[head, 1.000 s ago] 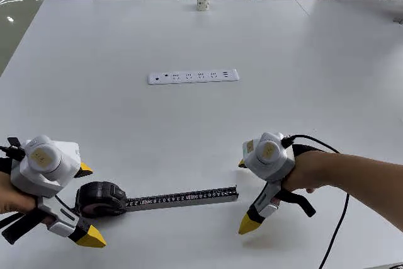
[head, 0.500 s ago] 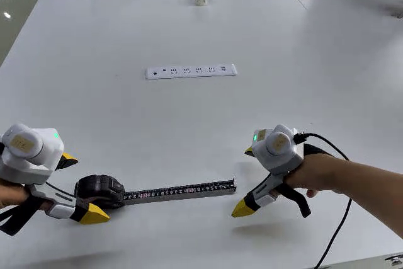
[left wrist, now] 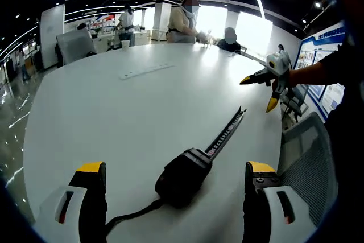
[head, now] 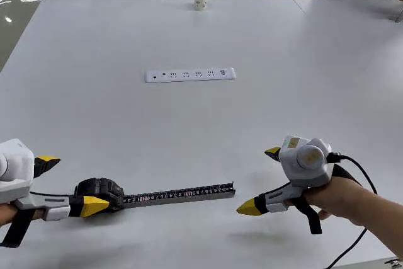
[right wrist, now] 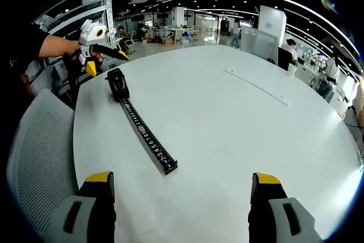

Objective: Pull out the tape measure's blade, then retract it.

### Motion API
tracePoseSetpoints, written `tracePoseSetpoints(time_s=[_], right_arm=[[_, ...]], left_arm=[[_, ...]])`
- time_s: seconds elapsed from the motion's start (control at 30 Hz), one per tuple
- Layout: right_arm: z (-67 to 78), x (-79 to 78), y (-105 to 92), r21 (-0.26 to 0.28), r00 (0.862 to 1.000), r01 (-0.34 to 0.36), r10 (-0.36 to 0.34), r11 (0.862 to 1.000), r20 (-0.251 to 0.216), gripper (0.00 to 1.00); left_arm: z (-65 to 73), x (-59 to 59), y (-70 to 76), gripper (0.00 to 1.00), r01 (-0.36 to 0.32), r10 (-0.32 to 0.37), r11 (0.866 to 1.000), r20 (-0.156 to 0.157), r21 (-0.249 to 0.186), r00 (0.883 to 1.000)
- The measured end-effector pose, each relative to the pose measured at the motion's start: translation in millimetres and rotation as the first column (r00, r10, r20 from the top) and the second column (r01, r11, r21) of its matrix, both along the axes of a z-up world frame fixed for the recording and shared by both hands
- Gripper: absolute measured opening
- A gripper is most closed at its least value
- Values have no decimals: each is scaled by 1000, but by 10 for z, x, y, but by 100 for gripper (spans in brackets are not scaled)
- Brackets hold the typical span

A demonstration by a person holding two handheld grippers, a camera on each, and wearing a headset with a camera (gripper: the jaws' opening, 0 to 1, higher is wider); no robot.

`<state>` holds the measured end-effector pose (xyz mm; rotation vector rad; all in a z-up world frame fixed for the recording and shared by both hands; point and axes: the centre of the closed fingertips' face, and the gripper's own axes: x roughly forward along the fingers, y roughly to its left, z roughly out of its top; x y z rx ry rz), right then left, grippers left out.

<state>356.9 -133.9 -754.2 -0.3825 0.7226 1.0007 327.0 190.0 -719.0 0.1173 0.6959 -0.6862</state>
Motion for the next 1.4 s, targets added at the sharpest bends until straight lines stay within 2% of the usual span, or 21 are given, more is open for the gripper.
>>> tracePoseSetpoints(time_s=[0.03,0.1,0.17,0.23,0.3,0.43,0.5,0.53,0.57,0.77,0.83,0.93,1.0,1.07,1.17,1.23,1.3,1.4], right_arm=[[16,-17,-20,9,1000,9,-9,1000,-6,99],[51,-11,-88,30,999,39,-39,999,15,99],[110,-42,-106,113,996,85,-84,990,-8,99],[86,-56,-212,93,995,101,-102,991,2,99],[87,-107,-311,84,993,119,-121,989,13,99],[118,-168,-453,78,990,130,-134,988,44,99],[146,-188,-510,95,988,138,-144,986,56,99],[166,-194,-550,98,986,136,-145,986,85,99],[160,-215,-575,94,986,134,-143,986,91,99],[120,-403,-699,83,988,128,-135,988,79,99],[82,-469,-746,80,989,134,-139,988,59,99],[42,-537,-809,63,988,147,-149,987,42,99],[-6,-589,-867,46,987,160,-160,986,13,99],[-17,-633,-884,40,987,156,-157,987,18,99],[-34,-702,-892,36,990,138,-139,990,32,99],[-25,-715,-900,47,987,154,-157,987,44,99],[-26,-749,-891,57,986,159,-161,986,35,99],[-61,-784,-892,40,988,149,-151,988,38,99]], left_arm=[[-2,-25,10,99,-5,5,1000,-3,-2,1000],[-18,-66,50,99,-21,21,1000,-1,-2,1000],[-25,-90,113,99,-54,54,998,6,-15,999],[-35,-118,163,99,-75,75,997,3,-19,997],[-20,-157,210,99,-73,74,997,36,-11,997],[-45,-243,282,99,-74,72,997,57,20,996],[-68,-307,315,99,-82,81,997,51,15,995],[-85,-346,331,99,-87,86,996,52,12,995],[-105,-374,336,99,-89,88,996,46,13,995],[-228,-569,363,99,-84,82,995,36,45,996],[-251,-619,386,99,-82,79,995,46,58,996],[-258,-690,416,99,-96,94,994,41,52,995],[-283,-742,434,99,-95,92,994,44,62,995],[-300,-792,438,99,-87,85,994,43,68,995],[-292,-826,465,99,-85,82,993,45,78,996],[-270,-828,480,99,-86,83,993,49,76,995],[-259,-820,485,99,-81,77,994,54,79,996],[-231,-807,480,99,-75,70,994,60,76,996]])
